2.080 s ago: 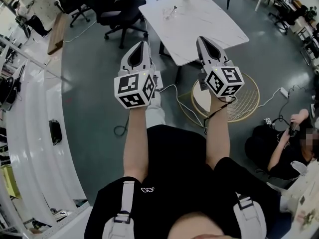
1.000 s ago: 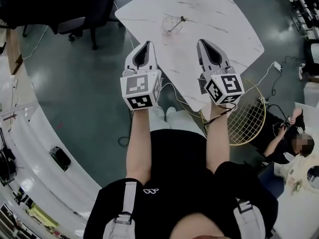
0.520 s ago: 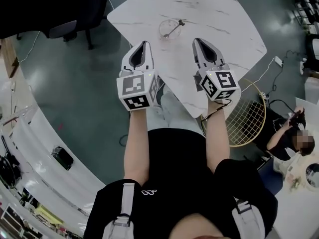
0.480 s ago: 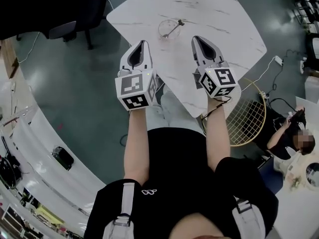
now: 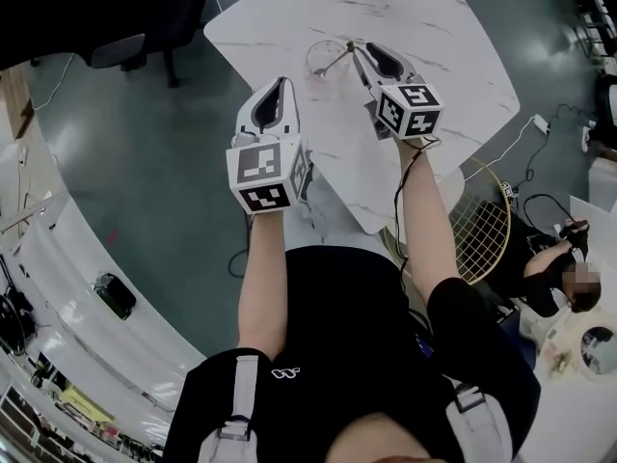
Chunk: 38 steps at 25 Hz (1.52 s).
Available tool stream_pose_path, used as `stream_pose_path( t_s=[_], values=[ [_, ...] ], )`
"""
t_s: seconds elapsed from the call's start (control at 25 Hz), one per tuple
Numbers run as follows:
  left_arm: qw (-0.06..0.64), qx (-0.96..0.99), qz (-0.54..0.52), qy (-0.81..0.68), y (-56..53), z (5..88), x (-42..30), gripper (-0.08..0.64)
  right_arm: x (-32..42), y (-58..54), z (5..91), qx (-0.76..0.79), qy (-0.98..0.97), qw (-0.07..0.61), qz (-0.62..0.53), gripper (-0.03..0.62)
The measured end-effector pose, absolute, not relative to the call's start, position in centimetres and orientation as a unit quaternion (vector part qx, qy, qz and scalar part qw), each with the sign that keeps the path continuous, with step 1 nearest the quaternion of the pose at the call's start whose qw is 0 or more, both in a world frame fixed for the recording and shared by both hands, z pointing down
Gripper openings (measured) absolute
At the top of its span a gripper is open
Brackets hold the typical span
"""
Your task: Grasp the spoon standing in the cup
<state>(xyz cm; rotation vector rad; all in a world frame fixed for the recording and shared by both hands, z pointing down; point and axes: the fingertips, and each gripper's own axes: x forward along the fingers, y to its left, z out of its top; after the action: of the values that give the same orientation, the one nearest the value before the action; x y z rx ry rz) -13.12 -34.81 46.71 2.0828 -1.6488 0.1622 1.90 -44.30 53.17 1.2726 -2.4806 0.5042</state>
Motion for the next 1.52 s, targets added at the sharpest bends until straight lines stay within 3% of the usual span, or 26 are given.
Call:
stream_pose_path(
  t_s=[0.32,0.56,0.72,1.52],
  values=[
    [0.247,0.747,0.064,-0.614,-34.8,47.3,-13.9,0.017,0.6,-45.6,57.3,0.415,-0.864,0.161,0.235,0.138],
    [0.252,0.740,0.065,-0.621,-34.5,47.7,-14.3,0.017,0.1,-45.6,57.2,0.409,-0.866,0.142,0.250,0.060],
    [0.247,0.741,0.062,-0.621,-34.3,47.1,-14.4,0.017,-0.1,-45.5,56.1,0.408,-0.870,0.143,0.237,0.052],
    [0.163,0.790,0.021,-0.591,-33.7,39.5,-12.3,0.017,5.6,-37.9,32.6,0.478,-0.874,-0.050,0.075,0.051]
  ],
)
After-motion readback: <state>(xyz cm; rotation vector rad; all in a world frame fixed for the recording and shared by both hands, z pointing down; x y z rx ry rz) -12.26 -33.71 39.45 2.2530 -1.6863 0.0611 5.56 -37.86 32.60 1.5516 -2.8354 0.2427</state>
